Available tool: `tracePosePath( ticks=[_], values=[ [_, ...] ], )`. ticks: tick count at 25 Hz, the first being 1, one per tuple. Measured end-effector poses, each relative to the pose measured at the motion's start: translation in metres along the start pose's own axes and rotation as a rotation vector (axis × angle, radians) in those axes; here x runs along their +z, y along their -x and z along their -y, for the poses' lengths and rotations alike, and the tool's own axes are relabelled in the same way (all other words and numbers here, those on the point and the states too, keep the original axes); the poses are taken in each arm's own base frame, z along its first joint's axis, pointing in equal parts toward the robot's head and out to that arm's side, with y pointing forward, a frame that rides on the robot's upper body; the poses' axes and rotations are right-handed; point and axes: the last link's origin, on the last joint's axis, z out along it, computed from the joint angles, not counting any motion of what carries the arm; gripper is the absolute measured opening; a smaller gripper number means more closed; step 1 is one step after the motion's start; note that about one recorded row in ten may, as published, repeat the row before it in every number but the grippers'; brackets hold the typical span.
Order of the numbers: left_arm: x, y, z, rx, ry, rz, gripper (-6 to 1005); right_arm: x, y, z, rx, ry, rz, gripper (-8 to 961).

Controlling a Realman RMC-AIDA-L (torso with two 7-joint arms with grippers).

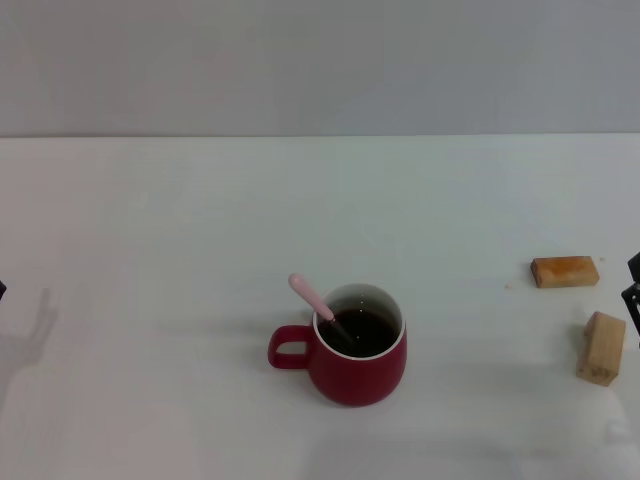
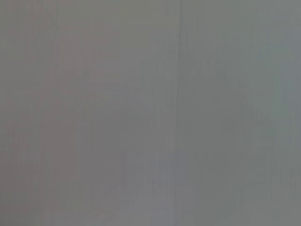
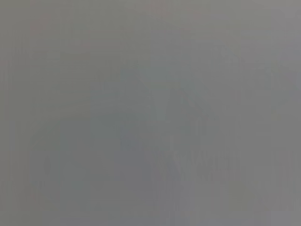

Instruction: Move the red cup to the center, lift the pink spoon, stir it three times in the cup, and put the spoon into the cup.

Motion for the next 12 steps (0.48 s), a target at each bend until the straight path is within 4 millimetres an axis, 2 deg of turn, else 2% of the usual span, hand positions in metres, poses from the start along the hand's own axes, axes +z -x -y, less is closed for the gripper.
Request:
tracePosePath(
  ticks=[12],
  values=[
    [0.0003, -0.0001, -0.0009, -0.002, 0.003, -0.001, 846, -0.0021, 0.0008, 0.0005, 0.0, -0.003, 0.004, 617]
  ],
)
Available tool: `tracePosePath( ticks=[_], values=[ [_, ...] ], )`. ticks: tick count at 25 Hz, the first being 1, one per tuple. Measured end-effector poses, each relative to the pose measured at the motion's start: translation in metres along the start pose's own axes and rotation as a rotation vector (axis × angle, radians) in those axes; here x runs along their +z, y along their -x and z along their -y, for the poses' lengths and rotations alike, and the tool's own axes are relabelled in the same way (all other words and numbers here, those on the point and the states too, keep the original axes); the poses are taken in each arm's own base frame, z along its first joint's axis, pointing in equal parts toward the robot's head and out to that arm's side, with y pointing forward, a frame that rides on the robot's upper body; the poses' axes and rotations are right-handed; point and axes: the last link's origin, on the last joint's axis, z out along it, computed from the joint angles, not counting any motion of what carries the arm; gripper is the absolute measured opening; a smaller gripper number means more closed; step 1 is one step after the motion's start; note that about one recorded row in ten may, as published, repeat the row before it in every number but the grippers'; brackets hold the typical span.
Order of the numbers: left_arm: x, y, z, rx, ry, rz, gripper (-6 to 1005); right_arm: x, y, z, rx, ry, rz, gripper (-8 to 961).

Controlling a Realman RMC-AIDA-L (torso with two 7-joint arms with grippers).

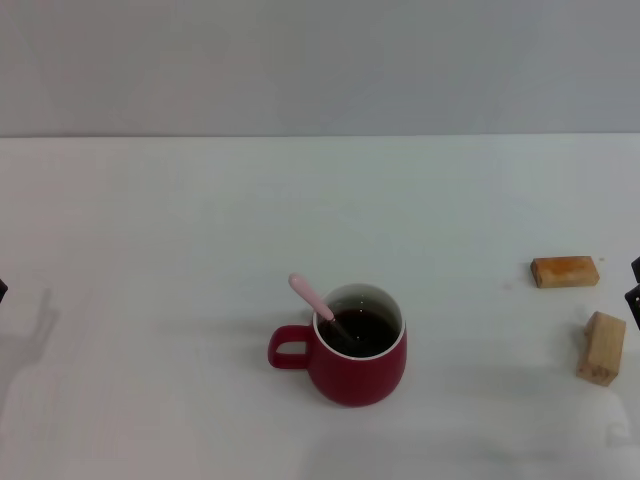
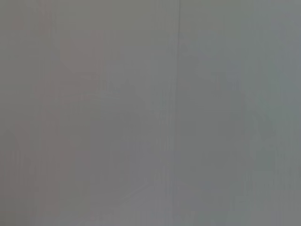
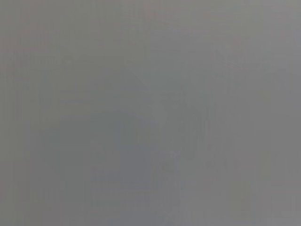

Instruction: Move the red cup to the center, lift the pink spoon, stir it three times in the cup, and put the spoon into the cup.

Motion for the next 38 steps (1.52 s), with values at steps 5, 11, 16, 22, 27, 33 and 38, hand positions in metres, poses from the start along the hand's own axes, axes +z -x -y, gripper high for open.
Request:
tracePosePath(
  ticks=[5, 11, 16, 22, 27, 33, 38],
  values=[
    [0.0, 0.0, -0.001, -0.002, 0.0, 0.0, 846, 0.0, 0.0, 0.0, 0.001, -0.001, 0.0, 617],
    [0.0, 0.0, -0.001, -0.012, 0.0, 0.0, 846, 0.0, 0.0, 0.0, 0.001, -0.001, 0.001, 617],
    [0.0, 0.0, -0.001, -0.013, 0.001, -0.001, 847, -0.001, 0.0, 0.0, 0.001, -0.002, 0.002, 617],
    [-0.001, 0.0, 0.0, -0.012, -0.001, 0.0, 847, -0.001, 0.0, 0.0, 0.002, -0.008, 0.002, 617],
    [-0.001, 0.0, 0.0, -0.012, -0.001, 0.0, 848, -0.005, 0.003, 0.002, 0.0, -0.017, 0.014, 616],
    [-0.001, 0.0, 0.0, -0.025, -0.001, -0.002, 848, -0.011, 0.004, 0.001, -0.001, -0.003, 0.017, 616],
    [-0.003, 0.001, 0.0, -0.026, 0.0, 0.002, 848, -0.011, 0.004, 0.001, 0.0, 0.0, 0.022, 616]
  ],
)
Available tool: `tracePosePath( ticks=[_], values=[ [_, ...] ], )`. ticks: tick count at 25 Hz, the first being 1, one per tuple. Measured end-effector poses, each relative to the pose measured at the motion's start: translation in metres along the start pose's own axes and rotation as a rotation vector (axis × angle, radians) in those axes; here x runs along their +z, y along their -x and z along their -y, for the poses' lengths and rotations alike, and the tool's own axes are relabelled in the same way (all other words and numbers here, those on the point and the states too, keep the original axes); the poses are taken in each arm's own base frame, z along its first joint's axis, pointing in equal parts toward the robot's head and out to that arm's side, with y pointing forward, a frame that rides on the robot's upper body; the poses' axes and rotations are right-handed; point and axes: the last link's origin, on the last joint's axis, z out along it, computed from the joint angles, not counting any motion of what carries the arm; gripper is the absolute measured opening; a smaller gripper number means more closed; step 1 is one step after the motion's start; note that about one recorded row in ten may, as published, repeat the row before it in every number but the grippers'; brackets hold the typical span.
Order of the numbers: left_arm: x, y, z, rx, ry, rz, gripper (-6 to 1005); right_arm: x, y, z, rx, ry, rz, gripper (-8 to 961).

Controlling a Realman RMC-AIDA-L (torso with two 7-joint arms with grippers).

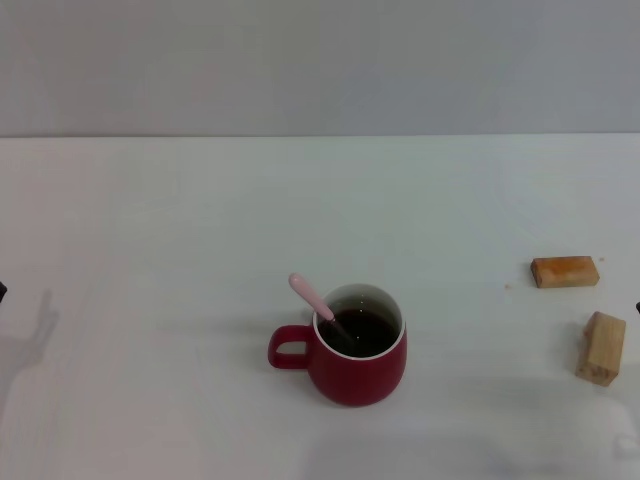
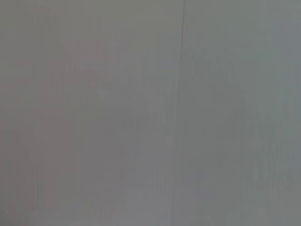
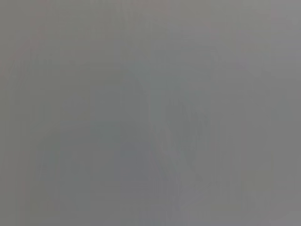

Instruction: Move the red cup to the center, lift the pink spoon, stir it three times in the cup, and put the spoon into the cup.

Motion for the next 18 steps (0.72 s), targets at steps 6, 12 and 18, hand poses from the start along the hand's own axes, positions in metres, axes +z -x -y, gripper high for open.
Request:
tracePosePath(
  ticks=[6, 12, 18],
  values=[
    [-0.0022, 0.0003, 0.0015, -0.012, -0.003, 0.003, 848, -0.0005, -0.0022, 0.001, -0.004, -0.002, -0.015, 617],
    [-0.0031, 0.0002, 0.0024, -0.02, -0.004, 0.003, 849, -0.0013, -0.0035, 0.0012, -0.005, 0.0, -0.025, 618],
    [-0.0043, -0.0023, 0.0017, -0.023, -0.002, -0.016, 849, -0.002, -0.004, 0.0006, -0.003, 0.0, -0.029, 620]
  ],
)
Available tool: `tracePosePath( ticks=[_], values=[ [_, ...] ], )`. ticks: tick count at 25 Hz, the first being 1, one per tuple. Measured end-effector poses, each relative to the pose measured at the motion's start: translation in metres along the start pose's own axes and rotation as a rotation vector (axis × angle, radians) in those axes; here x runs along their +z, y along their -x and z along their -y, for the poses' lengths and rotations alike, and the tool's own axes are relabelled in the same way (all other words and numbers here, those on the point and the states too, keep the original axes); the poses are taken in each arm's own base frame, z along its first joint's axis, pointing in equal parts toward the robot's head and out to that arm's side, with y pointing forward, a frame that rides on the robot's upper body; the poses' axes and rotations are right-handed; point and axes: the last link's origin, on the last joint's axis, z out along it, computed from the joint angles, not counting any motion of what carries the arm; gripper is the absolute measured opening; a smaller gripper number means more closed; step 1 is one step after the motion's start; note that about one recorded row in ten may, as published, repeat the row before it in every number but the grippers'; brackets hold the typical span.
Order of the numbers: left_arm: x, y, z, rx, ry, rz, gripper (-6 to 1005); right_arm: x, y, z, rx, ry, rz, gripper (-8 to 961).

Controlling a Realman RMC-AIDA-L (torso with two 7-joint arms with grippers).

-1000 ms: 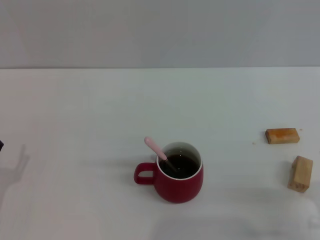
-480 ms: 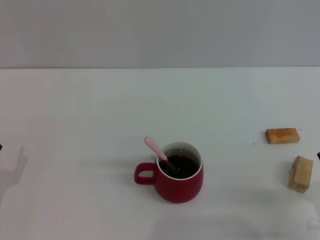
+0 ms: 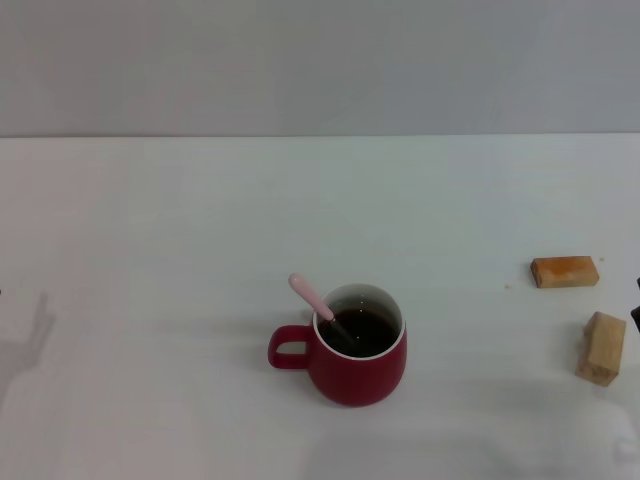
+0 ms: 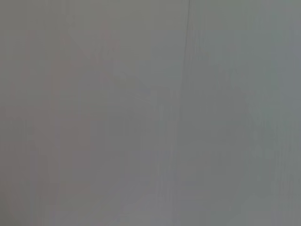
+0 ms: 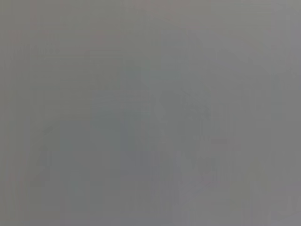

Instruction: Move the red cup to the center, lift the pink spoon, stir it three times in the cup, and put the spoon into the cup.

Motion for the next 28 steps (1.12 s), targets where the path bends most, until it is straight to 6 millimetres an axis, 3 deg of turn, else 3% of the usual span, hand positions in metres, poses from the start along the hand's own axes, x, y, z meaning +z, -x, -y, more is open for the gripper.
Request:
tracePosePath(
  ticks=[28],
  values=[
    [-0.0034, -0.0007, 0.0028, 0.007, -0.006, -0.004, 849, -0.0085, 0.0014, 0.0056, -0.001, -0.046, 0.002, 620]
  ],
)
